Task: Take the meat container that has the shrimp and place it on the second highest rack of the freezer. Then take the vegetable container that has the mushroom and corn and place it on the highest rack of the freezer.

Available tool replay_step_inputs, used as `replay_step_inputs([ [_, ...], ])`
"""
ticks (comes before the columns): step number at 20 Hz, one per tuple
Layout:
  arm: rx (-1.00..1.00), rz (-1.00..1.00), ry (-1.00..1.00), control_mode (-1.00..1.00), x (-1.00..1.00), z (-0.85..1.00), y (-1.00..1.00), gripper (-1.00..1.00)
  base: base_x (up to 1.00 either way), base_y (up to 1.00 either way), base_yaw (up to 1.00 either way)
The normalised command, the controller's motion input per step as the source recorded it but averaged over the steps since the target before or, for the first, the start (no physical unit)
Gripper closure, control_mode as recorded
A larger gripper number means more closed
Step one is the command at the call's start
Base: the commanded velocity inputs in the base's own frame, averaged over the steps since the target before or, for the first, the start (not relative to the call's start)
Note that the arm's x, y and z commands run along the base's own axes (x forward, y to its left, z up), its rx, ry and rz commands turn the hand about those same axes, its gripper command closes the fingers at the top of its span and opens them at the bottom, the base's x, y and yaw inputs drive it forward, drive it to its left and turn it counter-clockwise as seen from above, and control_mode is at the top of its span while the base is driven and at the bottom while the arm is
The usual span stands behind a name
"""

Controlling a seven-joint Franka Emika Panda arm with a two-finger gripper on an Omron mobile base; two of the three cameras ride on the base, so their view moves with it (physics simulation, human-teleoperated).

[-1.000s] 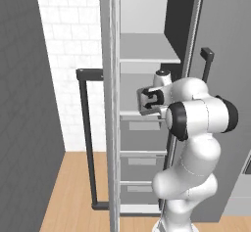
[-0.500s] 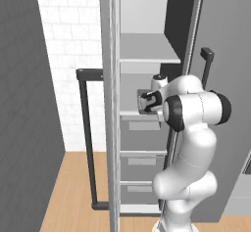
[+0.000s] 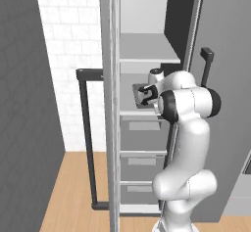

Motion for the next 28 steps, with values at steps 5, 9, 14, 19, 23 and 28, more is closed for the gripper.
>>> replay_step_inputs([
  [5,0.0,0.0,0.0,-1.0,0.37,-0.03,0.0,1.0,0.0,0.0,0.0],
  [9,0.0,0.0,0.0,-1.0,0.03,0.0,0.0,-1.0,0.0,0.0,0.0],
  [14,0.0,0.0,0.0,-1.0,0.0,0.0,0.0,-1.0,0.0,0.0,0.0],
  [19,0.0,0.0,0.0,-1.0,-0.04,0.07,-0.03,-1.0,0.0,0.0,0.0],
  [23,0.12,0.0,-0.12,-1.0,-0.66,0.29,-0.29,-1.0,0.0,0.0,0.0],
  [28,0.15,0.01,-0.1,-1.0,-0.6,0.24,-0.32,-1.0,0.0,0.0,0.0],
])
